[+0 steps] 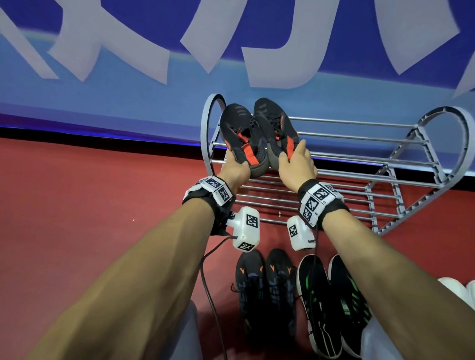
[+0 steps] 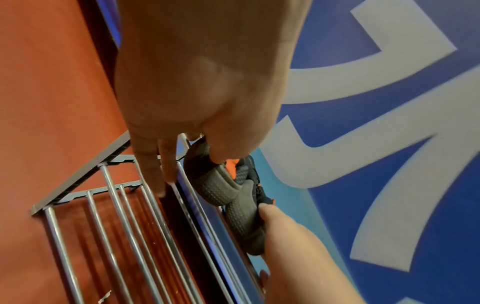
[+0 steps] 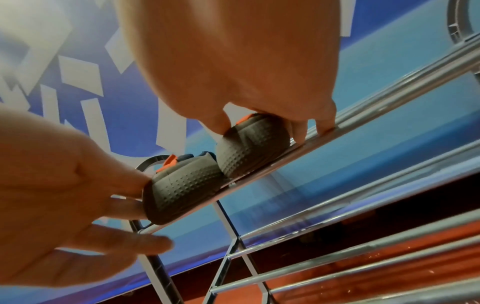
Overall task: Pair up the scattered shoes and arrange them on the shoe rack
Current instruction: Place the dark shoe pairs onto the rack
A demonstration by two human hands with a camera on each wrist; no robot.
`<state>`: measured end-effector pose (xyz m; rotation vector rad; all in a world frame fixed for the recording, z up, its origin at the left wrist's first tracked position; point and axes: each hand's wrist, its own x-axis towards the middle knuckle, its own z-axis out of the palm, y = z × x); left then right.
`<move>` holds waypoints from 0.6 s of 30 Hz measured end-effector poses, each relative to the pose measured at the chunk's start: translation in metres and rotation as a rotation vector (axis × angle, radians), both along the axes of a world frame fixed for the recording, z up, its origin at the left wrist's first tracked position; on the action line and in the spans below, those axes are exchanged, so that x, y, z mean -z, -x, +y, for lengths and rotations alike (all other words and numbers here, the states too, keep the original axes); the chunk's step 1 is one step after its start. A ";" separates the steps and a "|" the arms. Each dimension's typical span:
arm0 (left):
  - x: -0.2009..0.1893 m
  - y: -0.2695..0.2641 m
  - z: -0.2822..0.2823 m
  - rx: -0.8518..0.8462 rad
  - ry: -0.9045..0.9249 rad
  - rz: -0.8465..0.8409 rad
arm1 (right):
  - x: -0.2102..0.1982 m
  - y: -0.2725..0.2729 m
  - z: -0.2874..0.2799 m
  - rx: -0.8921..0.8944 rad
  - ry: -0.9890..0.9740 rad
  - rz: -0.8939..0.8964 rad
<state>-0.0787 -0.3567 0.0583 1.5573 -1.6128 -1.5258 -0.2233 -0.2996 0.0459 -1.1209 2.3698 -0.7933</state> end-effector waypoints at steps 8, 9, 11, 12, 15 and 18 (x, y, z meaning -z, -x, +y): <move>-0.038 -0.003 0.012 -0.233 0.736 -0.480 | -0.018 0.003 0.015 0.005 0.222 0.159; -0.045 -0.004 0.013 -0.238 0.819 -0.454 | -0.024 0.002 0.018 0.014 0.262 0.203; -0.060 -0.004 0.018 -0.207 0.884 -0.397 | -0.038 0.002 0.025 0.010 0.343 0.316; -0.065 -0.005 0.022 -0.174 0.900 -0.374 | -0.045 0.002 0.030 -0.012 0.371 0.370; -0.074 -0.012 0.034 -0.040 0.986 -0.385 | -0.056 0.004 0.043 -0.173 0.263 0.389; -0.059 -0.026 0.043 0.131 1.038 -0.493 | -0.050 -0.004 0.061 -0.414 -0.103 0.336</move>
